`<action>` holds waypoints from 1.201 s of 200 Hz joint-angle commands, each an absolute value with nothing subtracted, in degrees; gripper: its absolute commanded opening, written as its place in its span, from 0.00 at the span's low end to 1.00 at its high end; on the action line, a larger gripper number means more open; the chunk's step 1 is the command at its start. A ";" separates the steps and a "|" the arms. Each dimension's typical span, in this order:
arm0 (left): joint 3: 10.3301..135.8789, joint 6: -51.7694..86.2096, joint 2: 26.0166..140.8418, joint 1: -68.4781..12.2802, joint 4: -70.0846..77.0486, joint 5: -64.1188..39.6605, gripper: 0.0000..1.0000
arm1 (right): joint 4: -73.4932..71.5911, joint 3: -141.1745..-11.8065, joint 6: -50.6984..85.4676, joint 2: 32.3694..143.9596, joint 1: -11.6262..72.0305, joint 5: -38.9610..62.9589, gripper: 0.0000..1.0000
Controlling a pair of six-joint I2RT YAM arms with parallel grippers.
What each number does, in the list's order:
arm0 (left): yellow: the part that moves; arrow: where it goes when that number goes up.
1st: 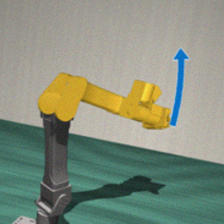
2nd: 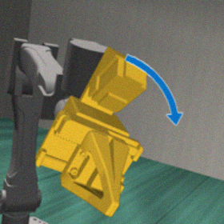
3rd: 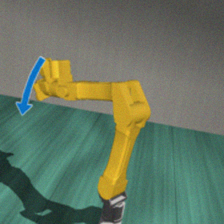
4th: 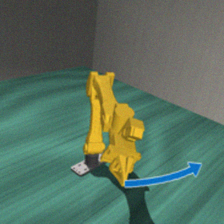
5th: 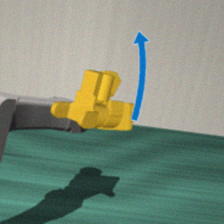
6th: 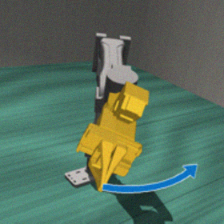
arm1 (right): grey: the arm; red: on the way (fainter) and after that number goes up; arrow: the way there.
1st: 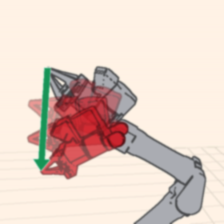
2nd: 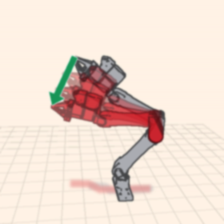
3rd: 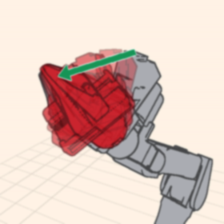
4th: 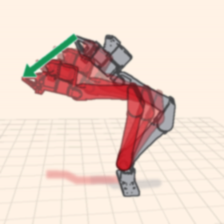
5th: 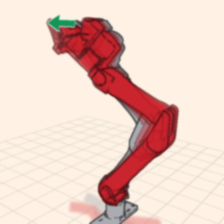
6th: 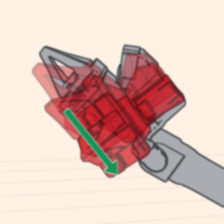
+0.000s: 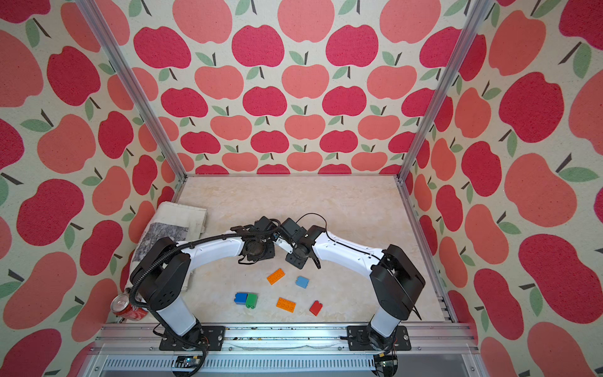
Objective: Assemble the letter p with lego
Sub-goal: Move the lego brick at the center of the board.
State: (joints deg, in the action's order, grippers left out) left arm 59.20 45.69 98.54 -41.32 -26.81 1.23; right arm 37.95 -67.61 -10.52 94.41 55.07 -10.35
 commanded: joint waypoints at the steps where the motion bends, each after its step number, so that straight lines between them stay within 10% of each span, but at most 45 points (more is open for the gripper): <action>1: 59.51 48.31 100.17 -46.08 -28.98 2.46 0.40 | 33.13 -67.96 -8.79 93.00 53.13 -10.94 0.00; 127: 46.13 51.68 77.31 -44.34 -23.24 3.80 0.64 | 32.52 -69.70 -11.81 93.42 51.72 -7.54 0.00; 240: 33.81 40.87 37.74 -23.69 -35.81 4.56 0.74 | 44.30 -87.85 -26.49 106.57 53.47 -0.53 0.00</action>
State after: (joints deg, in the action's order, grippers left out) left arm 35.33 44.82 42.11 -25.91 -31.20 4.71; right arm 38.11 -82.85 -21.28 102.52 52.40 -2.28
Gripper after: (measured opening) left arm 0.731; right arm 0.360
